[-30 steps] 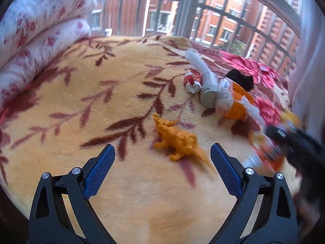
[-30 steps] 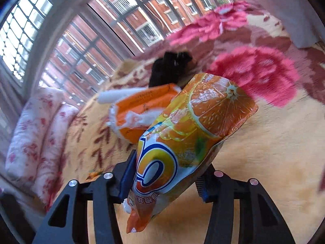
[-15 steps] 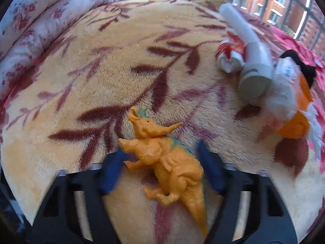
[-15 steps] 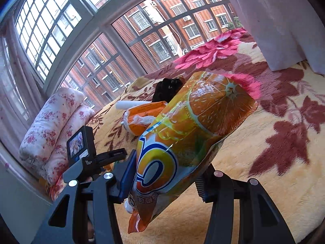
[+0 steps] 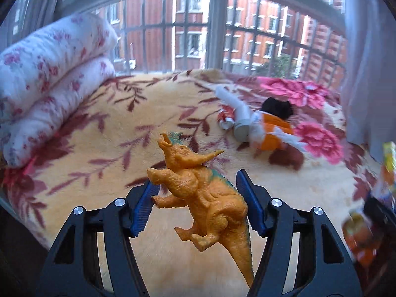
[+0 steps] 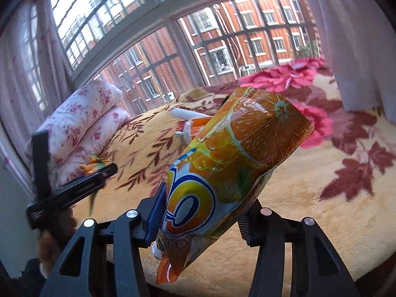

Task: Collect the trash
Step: 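Grasp the orange toy dinosaur with the left gripper while the right gripper holds the pouch, then lower the dinosaur and pouch into the orange bucket and open both grippers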

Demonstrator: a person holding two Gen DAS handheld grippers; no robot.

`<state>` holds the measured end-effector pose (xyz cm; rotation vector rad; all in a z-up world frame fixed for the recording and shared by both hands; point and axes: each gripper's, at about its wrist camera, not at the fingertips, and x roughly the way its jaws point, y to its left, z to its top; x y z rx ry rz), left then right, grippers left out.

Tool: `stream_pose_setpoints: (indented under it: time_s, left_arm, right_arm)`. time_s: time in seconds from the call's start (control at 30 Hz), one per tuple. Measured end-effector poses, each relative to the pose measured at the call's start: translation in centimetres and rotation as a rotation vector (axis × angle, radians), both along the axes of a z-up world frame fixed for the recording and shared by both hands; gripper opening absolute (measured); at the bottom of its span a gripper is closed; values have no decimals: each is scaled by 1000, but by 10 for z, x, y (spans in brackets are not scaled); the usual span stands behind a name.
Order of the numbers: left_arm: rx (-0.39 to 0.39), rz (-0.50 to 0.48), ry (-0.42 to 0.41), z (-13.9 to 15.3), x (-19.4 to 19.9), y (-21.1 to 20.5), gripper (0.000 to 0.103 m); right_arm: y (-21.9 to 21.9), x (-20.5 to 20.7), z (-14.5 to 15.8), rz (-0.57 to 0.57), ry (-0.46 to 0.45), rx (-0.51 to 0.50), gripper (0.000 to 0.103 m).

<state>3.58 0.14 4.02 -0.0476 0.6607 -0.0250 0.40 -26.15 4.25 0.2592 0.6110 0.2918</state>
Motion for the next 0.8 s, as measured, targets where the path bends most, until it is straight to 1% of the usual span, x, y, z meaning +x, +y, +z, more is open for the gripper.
stream_pose_setpoints:
  time_s: [0.03, 0.07, 0.17, 0.27, 0.37, 0.47, 0.6, 0.67, 0.8]
  left_arm:
    - [6, -20, -16, 4, -14, 0, 62]
    - [24, -51, -41, 7, -36, 3, 62]
    - [55, -111, -76, 5, -79, 2, 62]
    - [72, -150, -76, -8, -111, 1, 63]
    - [117, -147, -62, -27, -135, 0, 63]
    - [116, -152, -20, -50, -153, 0, 63]
    - [108, -162, 30, -70, -165, 1, 63]
    - [111, -162, 54, -81, -164, 1, 62]
    - [118, -160, 97, -97, -164, 0, 62]
  right_arm:
    - [6, -10, 5, 12, -14, -29, 51]
    - [9, -18, 8, 24, -21, -42, 51]
    - [19, -44, 13, 56, -35, -75, 51]
    - [27, -77, 8, 86, -35, -94, 51]
    - [38, -105, -5, 106, -11, -121, 51]
    - [47, -124, -23, 129, 24, -147, 51]
    - [60, -141, -53, 175, 93, -189, 51]
    - [63, -146, -65, 189, 108, -208, 51]
    - [63, -149, -85, 204, 157, -201, 51]
